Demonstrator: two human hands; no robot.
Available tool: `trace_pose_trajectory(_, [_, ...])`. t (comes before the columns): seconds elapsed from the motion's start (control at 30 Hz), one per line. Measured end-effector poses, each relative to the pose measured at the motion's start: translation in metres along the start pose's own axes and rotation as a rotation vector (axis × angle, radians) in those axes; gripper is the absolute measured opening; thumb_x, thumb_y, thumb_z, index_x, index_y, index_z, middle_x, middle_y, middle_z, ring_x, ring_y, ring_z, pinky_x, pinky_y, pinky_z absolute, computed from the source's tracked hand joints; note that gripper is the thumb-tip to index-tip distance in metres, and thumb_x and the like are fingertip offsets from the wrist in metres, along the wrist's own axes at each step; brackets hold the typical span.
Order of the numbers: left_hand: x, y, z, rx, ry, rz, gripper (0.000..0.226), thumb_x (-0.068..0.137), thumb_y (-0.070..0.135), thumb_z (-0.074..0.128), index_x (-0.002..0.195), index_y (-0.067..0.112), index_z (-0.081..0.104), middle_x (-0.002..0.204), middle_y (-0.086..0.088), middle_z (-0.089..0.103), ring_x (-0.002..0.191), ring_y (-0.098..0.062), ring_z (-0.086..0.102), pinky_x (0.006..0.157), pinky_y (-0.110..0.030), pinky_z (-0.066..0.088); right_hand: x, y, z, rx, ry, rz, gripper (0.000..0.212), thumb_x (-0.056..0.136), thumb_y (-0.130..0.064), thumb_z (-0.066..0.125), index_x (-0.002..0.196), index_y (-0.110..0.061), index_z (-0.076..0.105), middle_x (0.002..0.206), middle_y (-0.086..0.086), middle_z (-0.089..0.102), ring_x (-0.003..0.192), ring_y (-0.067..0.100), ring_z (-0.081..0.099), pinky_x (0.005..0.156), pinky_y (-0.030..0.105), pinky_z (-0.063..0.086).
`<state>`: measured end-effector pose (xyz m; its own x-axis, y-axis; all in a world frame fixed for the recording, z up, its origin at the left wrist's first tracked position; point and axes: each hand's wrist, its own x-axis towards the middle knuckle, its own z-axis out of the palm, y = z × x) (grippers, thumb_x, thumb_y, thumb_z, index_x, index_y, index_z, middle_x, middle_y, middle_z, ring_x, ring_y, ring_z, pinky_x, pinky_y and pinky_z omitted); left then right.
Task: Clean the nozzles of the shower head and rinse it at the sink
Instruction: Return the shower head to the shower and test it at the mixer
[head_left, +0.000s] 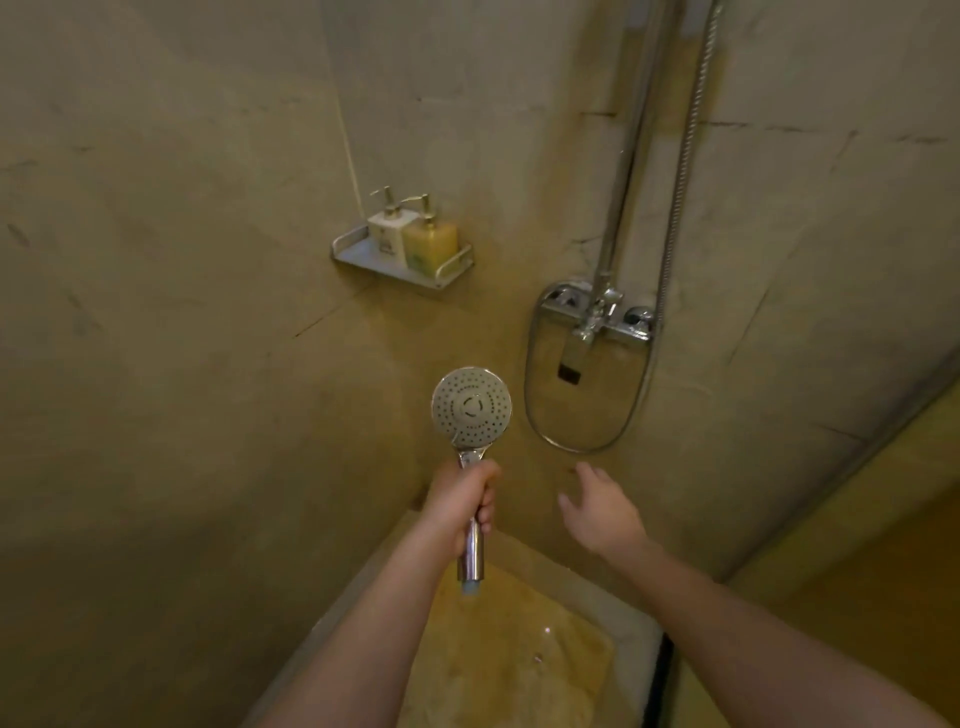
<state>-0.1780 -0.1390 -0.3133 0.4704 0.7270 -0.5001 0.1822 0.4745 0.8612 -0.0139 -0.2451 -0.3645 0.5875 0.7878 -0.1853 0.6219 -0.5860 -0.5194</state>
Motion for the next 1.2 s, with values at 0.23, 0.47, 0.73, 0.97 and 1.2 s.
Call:
trace_pose_trajectory(0.23, [0.025, 0.084, 0.05, -0.006, -0.187, 0.137, 0.03, 0.095, 0.006, 0.057, 0.071, 0.015, 0.043, 0.046, 0.0, 0.036, 0.034, -0.013, 0.032, 0.037, -0.021, 0.029, 0.044, -0.036, -0.085, 0.064, 0.293, -0.07, 0.05, 0.093, -0.037, 0.056, 0.138, -0.018, 0.046, 0.133, 0.007, 0.056, 0.121, 0.026, 0.055, 0.1, 0.038, 0.047])
trace_pose_trajectory(0.47, [0.042, 0.19, 0.073, 0.061, -0.411, 0.315, 0.023, 0.098, 0.013, 0.059, 0.077, 0.014, 0.05, 0.051, -0.003, 0.039, 0.038, -0.015, 0.035, 0.038, -0.022, 0.03, 0.079, -0.092, -0.187, 0.015, 0.567, -0.177, 0.034, 0.088, -0.038, 0.054, 0.12, -0.027, 0.061, 0.109, 0.0, 0.067, 0.098, 0.022, 0.065, 0.083, 0.04, 0.055])
trace_pose_trajectory(0.73, [0.074, 0.304, 0.086, 0.139, -0.575, 0.552, 0.034, 0.099, 0.019, 0.058, 0.066, 0.015, 0.05, 0.05, -0.003, 0.043, 0.039, -0.017, 0.039, 0.04, -0.026, 0.035, 0.107, -0.163, -0.287, -0.086, 0.881, -0.269, 0.018, 0.091, -0.031, 0.062, 0.107, -0.022, 0.062, 0.099, -0.007, 0.063, 0.086, 0.011, 0.062, 0.074, 0.031, 0.053])
trace_pose_trajectory(0.97, [0.077, 0.377, 0.119, 0.133, -0.683, 0.747, 0.04, 0.098, 0.017, 0.058, 0.06, 0.015, 0.047, 0.046, -0.007, 0.039, 0.035, -0.019, 0.035, 0.039, -0.024, 0.033, 0.118, -0.195, -0.368, -0.074, 1.041, -0.302, 0.018, 0.087, -0.026, 0.063, 0.104, -0.018, 0.063, 0.09, -0.002, 0.065, 0.076, 0.017, 0.062, 0.078, 0.041, 0.054])
trace_pose_trajectory(1.2, [0.077, 0.42, 0.146, 0.113, -0.683, 0.866, 0.029, 0.096, 0.017, 0.06, 0.07, 0.011, 0.05, 0.048, -0.006, 0.042, 0.038, -0.021, 0.039, 0.04, -0.026, 0.038, 0.119, -0.2, -0.431, -0.164, 1.08, -0.297, 0.02, 0.09, -0.028, 0.06, 0.109, -0.024, 0.061, 0.088, -0.005, 0.064, 0.074, 0.012, 0.059, 0.07, 0.035, 0.053])
